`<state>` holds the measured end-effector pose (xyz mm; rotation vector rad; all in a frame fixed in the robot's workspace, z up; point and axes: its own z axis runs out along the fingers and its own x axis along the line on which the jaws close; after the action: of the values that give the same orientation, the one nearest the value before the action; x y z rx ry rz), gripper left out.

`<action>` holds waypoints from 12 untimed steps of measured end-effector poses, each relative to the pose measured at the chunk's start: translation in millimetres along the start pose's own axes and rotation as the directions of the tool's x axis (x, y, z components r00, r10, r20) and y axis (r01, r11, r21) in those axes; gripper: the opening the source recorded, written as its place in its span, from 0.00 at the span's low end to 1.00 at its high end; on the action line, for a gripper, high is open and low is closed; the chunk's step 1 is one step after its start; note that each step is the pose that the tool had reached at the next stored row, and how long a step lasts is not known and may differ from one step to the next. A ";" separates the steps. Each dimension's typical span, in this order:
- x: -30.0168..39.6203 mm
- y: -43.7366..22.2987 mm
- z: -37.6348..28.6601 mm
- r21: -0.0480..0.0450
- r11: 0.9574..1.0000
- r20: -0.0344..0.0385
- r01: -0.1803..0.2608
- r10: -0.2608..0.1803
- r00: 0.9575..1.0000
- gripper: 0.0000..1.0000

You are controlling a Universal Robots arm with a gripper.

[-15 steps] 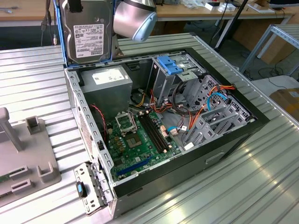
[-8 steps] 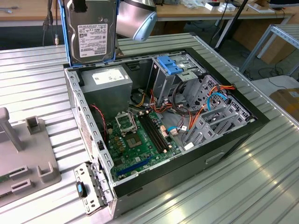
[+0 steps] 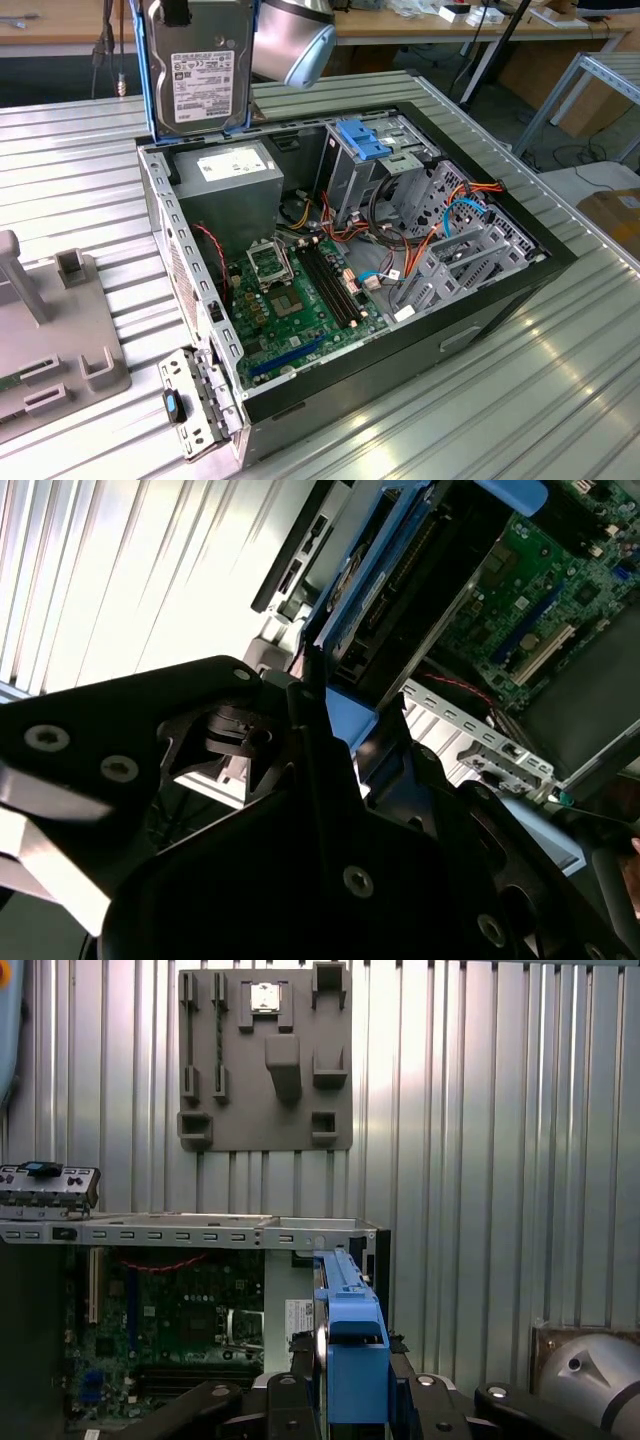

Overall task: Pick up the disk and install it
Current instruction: 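Pick up the disk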

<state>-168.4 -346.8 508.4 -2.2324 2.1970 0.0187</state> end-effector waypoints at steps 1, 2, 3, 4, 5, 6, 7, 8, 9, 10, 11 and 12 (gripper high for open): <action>0.0 -1.3 0.0 0.000 1.000 0.000 0.000 0.000 1.000 0.37; 0.0 -2.3 0.0 0.000 1.000 0.000 0.000 0.000 1.000 0.37; 0.1 -4.2 0.0 0.000 1.000 0.000 0.000 0.000 1.000 0.37; 0.1 -9.2 0.0 0.000 1.000 0.000 0.000 0.000 1.000 0.37; 0.2 -11.4 0.0 0.000 1.000 0.000 0.000 0.000 1.000 0.37; 0.2 -13.1 0.0 0.000 1.000 0.000 0.000 0.000 1.000 0.37; 0.3 -16.1 0.0 0.000 1.000 0.000 0.000 0.000 1.000 0.37; 0.3 -18.5 0.0 0.000 1.000 0.000 0.000 0.000 1.000 0.37; 0.3 -20.8 0.0 0.000 1.000 0.000 0.000 0.000 1.000 0.37; 0.4 -23.0 0.0 0.000 1.000 0.000 0.000 0.000 1.000 0.37; 0.4 -24.8 0.0 0.000 1.000 0.000 0.000 0.000 1.000 0.37; 0.4 -27.5 0.0 0.000 1.000 0.000 0.000 0.000 1.000 0.37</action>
<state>-140.9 -346.8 508.4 -2.2324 2.1970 0.0186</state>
